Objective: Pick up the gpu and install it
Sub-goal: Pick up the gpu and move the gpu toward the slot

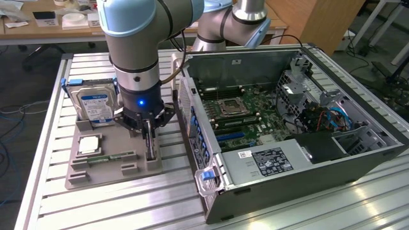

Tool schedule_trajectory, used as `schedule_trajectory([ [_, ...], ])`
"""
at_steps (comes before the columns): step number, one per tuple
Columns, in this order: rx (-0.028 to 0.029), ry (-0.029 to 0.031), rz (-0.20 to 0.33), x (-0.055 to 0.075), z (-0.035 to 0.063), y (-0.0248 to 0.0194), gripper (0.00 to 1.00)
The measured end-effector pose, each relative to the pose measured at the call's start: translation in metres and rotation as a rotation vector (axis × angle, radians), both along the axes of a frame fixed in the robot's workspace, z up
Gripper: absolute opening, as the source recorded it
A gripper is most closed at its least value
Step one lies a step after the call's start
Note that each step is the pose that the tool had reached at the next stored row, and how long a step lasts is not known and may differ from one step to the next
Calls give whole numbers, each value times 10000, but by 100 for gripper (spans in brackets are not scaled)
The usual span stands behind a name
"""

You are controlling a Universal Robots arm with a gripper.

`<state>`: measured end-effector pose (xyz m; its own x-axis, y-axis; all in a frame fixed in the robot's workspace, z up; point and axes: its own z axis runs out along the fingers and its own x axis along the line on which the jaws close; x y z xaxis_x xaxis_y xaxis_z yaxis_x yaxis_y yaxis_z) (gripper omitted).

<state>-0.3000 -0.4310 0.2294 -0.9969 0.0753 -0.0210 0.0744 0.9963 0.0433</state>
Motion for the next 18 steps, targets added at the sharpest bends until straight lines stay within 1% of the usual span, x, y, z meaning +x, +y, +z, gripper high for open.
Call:
schedule_trajectory([
  [2, 0, 0, 5, 0, 0, 0, 27],
  [7, 0, 0, 201, 0, 0, 0, 27],
  [18, 4, -3, 215, 1, 3, 1, 27],
])
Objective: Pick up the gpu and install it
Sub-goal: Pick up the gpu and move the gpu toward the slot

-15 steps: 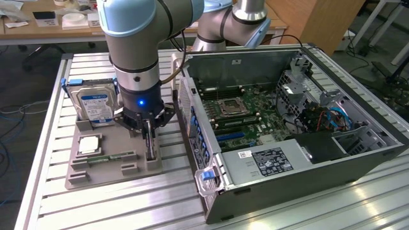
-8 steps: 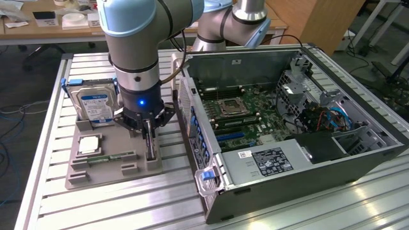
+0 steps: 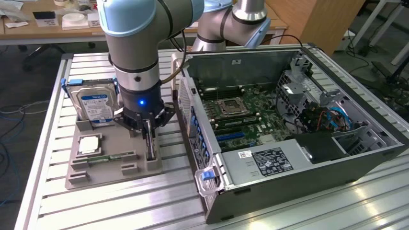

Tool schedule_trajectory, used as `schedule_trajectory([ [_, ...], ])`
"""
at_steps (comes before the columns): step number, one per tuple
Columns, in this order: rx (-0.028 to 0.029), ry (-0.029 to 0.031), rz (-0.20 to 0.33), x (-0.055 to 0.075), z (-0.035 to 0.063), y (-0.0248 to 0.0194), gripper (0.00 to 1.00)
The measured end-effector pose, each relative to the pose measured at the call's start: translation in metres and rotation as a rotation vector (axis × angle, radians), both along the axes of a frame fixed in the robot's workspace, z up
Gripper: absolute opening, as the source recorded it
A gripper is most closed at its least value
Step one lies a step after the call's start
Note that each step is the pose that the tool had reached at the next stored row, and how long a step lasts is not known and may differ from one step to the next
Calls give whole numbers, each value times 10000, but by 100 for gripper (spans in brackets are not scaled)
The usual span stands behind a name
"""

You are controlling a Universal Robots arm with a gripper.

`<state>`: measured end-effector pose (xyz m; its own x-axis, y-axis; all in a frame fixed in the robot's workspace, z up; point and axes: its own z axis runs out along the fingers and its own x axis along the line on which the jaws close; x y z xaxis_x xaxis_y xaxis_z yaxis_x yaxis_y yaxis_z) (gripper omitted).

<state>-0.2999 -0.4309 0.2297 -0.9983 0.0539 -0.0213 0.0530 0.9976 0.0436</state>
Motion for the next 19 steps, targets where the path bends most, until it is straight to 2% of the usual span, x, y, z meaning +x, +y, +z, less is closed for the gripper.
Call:
schedule_trajectory([
  [8, -3, 3, 0, 0, 119, -1, 27],
  [19, -3, 2, 0, 5, 409, -1, 27],
])
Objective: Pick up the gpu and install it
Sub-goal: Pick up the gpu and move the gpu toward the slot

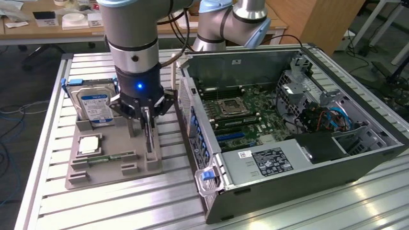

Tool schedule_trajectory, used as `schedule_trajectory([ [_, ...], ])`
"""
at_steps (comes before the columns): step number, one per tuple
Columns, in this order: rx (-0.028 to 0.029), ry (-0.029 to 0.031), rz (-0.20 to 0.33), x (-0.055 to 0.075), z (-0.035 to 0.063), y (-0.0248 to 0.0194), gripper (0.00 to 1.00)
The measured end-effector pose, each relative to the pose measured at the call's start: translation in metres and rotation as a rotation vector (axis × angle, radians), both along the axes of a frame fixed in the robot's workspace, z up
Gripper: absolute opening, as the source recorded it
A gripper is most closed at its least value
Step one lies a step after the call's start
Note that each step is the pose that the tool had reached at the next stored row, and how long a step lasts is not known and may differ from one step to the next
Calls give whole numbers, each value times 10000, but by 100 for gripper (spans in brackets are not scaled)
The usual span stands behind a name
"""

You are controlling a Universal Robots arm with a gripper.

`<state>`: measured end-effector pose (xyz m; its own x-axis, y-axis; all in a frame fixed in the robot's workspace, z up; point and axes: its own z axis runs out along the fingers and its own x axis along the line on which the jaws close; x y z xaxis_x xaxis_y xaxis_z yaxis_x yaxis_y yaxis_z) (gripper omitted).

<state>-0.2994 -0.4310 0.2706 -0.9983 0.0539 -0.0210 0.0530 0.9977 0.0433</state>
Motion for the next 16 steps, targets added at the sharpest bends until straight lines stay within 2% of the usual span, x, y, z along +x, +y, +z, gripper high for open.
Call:
schedule_trajectory([
  [16, 0, 0, 0, 3, 511, 0, 27],
])
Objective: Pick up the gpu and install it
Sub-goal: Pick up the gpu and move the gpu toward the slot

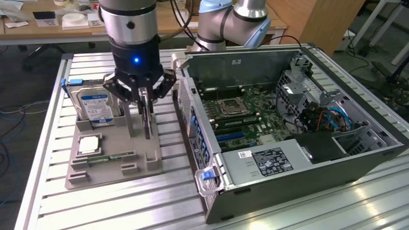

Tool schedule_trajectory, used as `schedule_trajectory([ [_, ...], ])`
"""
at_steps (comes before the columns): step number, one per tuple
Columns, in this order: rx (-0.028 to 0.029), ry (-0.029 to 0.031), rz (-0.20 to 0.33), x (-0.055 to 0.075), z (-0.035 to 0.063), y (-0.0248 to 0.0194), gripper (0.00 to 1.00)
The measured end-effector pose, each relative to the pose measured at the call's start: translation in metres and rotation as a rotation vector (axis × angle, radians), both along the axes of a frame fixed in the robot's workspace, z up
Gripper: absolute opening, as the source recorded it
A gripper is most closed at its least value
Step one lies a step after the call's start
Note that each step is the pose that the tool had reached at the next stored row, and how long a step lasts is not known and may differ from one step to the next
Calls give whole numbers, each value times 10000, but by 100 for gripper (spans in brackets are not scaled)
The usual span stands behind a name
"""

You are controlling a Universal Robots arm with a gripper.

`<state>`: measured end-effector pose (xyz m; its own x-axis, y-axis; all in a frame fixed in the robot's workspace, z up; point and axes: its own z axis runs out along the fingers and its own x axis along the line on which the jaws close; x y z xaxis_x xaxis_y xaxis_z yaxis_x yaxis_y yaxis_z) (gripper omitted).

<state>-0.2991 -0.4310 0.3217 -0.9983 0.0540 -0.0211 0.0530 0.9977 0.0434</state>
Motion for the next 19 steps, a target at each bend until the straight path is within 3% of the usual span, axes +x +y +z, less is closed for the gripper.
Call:
schedule_trajectory([
  [12, 0, 1, 1, 0, 416, 0, 27],
  [19, -1, 2, 0, 0, 596, 0, 27],
])
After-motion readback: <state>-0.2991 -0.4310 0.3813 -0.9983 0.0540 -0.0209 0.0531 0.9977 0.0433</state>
